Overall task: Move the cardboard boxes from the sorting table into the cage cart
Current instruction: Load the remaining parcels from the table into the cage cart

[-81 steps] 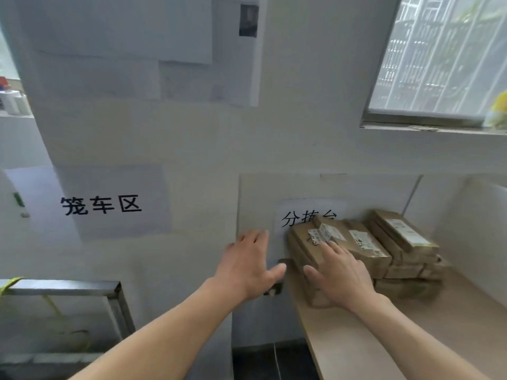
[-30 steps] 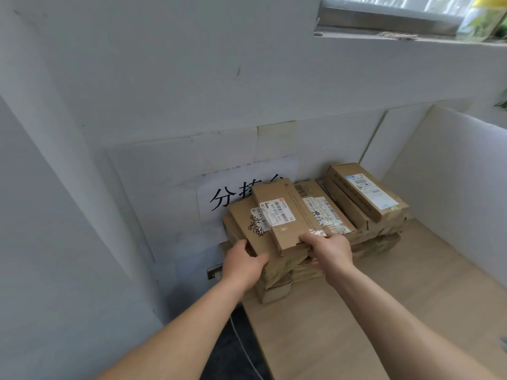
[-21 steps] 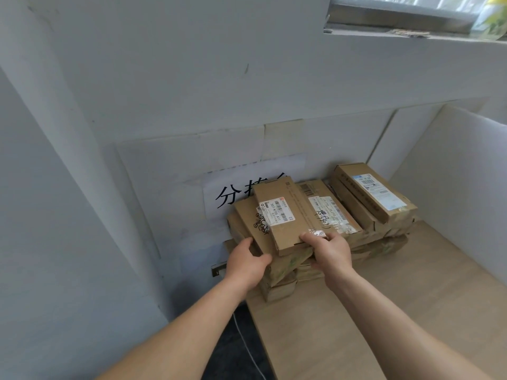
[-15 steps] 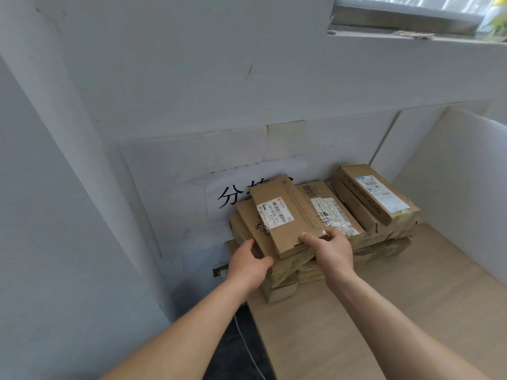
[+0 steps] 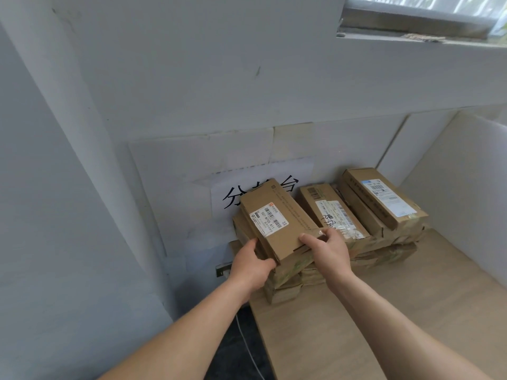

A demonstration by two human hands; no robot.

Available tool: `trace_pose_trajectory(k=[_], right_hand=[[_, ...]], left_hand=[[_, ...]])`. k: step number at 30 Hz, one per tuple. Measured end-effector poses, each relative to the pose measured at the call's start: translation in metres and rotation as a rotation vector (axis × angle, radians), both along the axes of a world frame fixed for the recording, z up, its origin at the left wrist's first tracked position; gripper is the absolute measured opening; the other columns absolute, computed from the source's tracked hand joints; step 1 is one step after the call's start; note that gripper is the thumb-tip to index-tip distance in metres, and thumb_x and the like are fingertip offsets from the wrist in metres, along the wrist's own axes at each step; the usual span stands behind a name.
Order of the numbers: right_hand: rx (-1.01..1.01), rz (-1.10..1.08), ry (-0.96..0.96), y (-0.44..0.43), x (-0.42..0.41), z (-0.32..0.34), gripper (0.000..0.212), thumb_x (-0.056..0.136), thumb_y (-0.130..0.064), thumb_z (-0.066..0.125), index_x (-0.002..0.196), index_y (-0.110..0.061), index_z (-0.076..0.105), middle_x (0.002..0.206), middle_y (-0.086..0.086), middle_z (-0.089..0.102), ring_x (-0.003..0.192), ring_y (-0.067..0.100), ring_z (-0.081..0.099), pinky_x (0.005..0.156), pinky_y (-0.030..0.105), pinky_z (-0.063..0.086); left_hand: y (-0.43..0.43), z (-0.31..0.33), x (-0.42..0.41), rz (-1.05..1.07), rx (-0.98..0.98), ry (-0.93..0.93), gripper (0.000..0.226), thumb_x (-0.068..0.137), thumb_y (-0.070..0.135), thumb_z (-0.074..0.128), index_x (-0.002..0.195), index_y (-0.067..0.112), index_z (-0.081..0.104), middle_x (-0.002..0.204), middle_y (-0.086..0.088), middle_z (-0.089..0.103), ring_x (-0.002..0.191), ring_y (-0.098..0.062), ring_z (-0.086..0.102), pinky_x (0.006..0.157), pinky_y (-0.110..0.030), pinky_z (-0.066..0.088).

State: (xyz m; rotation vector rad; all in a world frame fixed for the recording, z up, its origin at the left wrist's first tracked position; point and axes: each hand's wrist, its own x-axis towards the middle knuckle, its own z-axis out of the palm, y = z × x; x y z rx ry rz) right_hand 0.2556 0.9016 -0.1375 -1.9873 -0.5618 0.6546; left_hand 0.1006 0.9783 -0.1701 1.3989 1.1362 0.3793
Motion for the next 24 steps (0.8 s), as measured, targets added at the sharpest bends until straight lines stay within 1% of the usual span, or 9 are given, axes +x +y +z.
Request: trace_pose_trajectory(k=[5, 9, 13, 16, 18, 21, 24], right_hand=[[-0.029, 0.007, -0.048, 0.000, 0.000, 0.002, 0.049, 0.082, -0.041, 0.072, 0.124, -0.020, 0.058, 0.104, -0.005, 0.068, 0.094, 0.017, 0.066, 0.092, 0.051, 0.054], [-0.035, 0.012, -0.095, -0.001, -0.003, 0.003, 0.041, 0.085, -0.043, 0.071, 0.119, -0.023, 0.057, 0.101, -0.006, 0.068, 0.093, 0.016, 0.066, 0.089, 0.049, 0.056], [-0.037, 0.031, -0.130, -0.002, -0.007, 0.001, 0.044, 0.087, -0.046, 0.069, 0.122, -0.024, 0.055, 0.103, -0.007, 0.068, 0.093, 0.015, 0.066, 0.086, 0.045, 0.056], [-0.013, 0.049, -0.099, -0.001, -0.010, 0.001, 0.040, 0.089, -0.040, 0.070, 0.122, -0.022, 0.055, 0.102, -0.006, 0.067, 0.092, 0.013, 0.065, 0.080, 0.038, 0.054], [0.010, 0.048, -0.069, -0.001, -0.012, 0.002, 0.038, 0.090, -0.036, 0.070, 0.121, -0.021, 0.054, 0.100, -0.006, 0.066, 0.091, 0.012, 0.064, 0.077, 0.036, 0.052], [0.043, 0.021, -0.004, -0.003, -0.011, 0.001, 0.036, 0.089, -0.032, 0.071, 0.120, -0.019, 0.057, 0.102, -0.003, 0.067, 0.092, 0.014, 0.064, 0.078, 0.037, 0.052], [0.073, -0.007, 0.081, -0.005, -0.010, 0.000, 0.029, 0.090, -0.029, 0.070, 0.115, -0.018, 0.060, 0.103, -0.001, 0.068, 0.092, 0.016, 0.066, 0.081, 0.041, 0.056]], left_hand=[[0.001, -0.003, -0.001, 0.018, -0.008, -0.009, 0.059, 0.089, 0.016, 0.073, 0.140, 0.033, 0.049, 0.104, 0.021, 0.053, 0.117, -0.020, 0.058, 0.098, -0.047, 0.055], [0.001, -0.005, 0.000, 0.013, -0.013, -0.015, 0.059, 0.090, 0.012, 0.070, 0.141, 0.034, 0.048, 0.109, 0.016, 0.055, 0.119, -0.020, 0.057, 0.098, -0.047, 0.055], [0.002, -0.005, 0.001, 0.011, -0.028, -0.012, 0.054, 0.093, 0.011, 0.066, 0.139, 0.034, 0.049, 0.115, 0.013, 0.056, 0.121, -0.021, 0.057, 0.097, -0.046, 0.056], [0.002, -0.005, 0.001, 0.020, -0.044, -0.014, 0.051, 0.094, 0.011, 0.064, 0.139, 0.032, 0.051, 0.127, 0.007, 0.060, 0.121, -0.022, 0.058, 0.094, -0.046, 0.058], [0.003, -0.005, 0.000, 0.024, -0.058, -0.020, 0.049, 0.096, 0.010, 0.062, 0.139, 0.032, 0.051, 0.124, 0.008, 0.060, 0.117, -0.021, 0.059, 0.090, -0.044, 0.060], [0.003, -0.005, -0.001, 0.039, -0.097, -0.059, 0.047, 0.097, 0.008, 0.060, 0.136, 0.032, 0.050, 0.116, 0.010, 0.058, 0.112, -0.021, 0.059, 0.086, -0.044, 0.061], [0.003, -0.003, -0.002, 0.052, -0.116, -0.091, 0.047, 0.097, 0.007, 0.060, 0.135, 0.033, 0.050, 0.121, 0.006, 0.059, 0.113, -0.023, 0.060, 0.084, -0.046, 0.062]])
